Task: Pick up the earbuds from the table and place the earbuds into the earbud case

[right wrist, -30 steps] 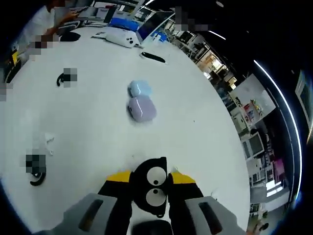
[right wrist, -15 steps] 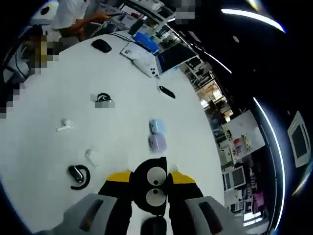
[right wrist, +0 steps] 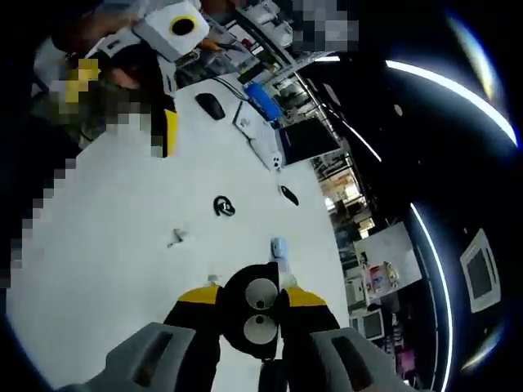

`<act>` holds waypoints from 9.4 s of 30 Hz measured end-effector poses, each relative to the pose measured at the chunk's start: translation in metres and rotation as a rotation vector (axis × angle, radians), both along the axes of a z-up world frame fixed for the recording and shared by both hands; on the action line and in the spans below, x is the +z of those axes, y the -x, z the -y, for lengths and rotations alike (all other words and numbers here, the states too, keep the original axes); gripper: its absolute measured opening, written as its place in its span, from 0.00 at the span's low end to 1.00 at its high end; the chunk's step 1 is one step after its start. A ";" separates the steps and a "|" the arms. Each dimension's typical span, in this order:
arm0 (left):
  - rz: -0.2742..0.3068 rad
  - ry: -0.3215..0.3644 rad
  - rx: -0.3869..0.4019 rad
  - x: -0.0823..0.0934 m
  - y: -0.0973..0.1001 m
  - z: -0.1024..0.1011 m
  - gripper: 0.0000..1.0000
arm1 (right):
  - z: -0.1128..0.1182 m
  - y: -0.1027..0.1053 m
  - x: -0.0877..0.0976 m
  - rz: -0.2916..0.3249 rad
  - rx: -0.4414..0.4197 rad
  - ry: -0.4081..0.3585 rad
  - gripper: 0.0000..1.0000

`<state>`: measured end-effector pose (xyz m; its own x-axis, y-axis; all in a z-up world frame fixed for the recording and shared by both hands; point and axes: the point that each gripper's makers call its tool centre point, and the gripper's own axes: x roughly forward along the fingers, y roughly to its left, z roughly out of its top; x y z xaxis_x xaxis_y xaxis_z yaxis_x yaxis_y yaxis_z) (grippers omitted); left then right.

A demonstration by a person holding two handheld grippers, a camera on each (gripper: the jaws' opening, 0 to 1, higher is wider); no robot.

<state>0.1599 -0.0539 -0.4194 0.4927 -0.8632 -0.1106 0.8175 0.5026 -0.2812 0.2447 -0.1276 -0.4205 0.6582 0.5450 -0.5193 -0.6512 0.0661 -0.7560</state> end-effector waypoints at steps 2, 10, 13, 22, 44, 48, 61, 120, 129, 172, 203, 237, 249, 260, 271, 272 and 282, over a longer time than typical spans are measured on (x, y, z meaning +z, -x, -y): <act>-0.005 -0.002 0.005 -0.002 -0.005 0.003 0.64 | 0.001 0.013 -0.009 0.005 0.011 0.012 0.26; -0.057 -0.007 -0.025 -0.018 -0.015 0.027 0.62 | -0.002 0.052 -0.025 0.067 0.050 0.005 0.26; -0.073 0.001 -0.040 -0.020 -0.018 0.038 0.61 | -0.005 0.063 -0.031 0.096 0.066 0.004 0.26; -0.109 0.005 -0.087 -0.031 -0.018 0.066 0.55 | -0.013 0.084 -0.052 0.168 0.112 0.033 0.26; -0.183 -0.032 -0.112 -0.053 -0.013 0.081 0.33 | -0.026 0.098 -0.056 0.215 0.168 0.002 0.26; -0.191 -0.042 -0.123 -0.057 -0.011 0.085 0.26 | -0.025 0.096 -0.058 0.216 0.166 0.006 0.26; -0.144 -0.067 -0.137 -0.060 -0.011 0.087 0.25 | -0.026 0.098 -0.063 0.172 0.170 0.000 0.27; 0.089 -0.236 -0.167 -0.085 0.003 0.053 0.25 | -0.026 0.081 -0.051 -0.713 -0.257 -0.936 0.36; 0.091 -0.244 -0.157 -0.087 0.003 0.053 0.25 | 0.015 0.061 -0.032 -0.647 -0.298 -0.941 0.32; 0.079 -0.207 -0.142 -0.087 -0.002 0.053 0.25 | -0.078 -0.018 -0.082 -0.811 -0.011 -0.344 0.20; 0.071 -0.195 -0.144 -0.086 -0.001 0.055 0.25 | -0.085 -0.015 -0.090 -0.829 0.055 -0.282 0.10; 0.064 -0.192 -0.140 -0.086 -0.004 0.055 0.25 | -0.065 -0.016 -0.084 -0.842 0.005 -0.390 0.09; 0.066 -0.193 -0.140 -0.086 -0.003 0.056 0.25 | -0.018 -0.008 -0.079 -0.718 -0.057 -0.400 0.09; 0.071 -0.196 -0.139 -0.086 -0.003 0.056 0.25 | 0.029 0.021 -0.081 -0.731 -0.229 -0.433 0.09; 0.076 -0.200 -0.142 -0.087 -0.002 0.056 0.25 | 0.056 0.041 -0.087 -0.740 -0.309 -0.595 0.10; 0.077 -0.201 -0.142 -0.087 -0.002 0.056 0.25 | 0.057 0.041 -0.088 -0.731 -0.309 -0.589 0.10; 0.084 -0.205 -0.140 -0.086 -0.002 0.055 0.25 | 0.057 0.043 -0.077 -0.681 -0.316 -0.618 0.17</act>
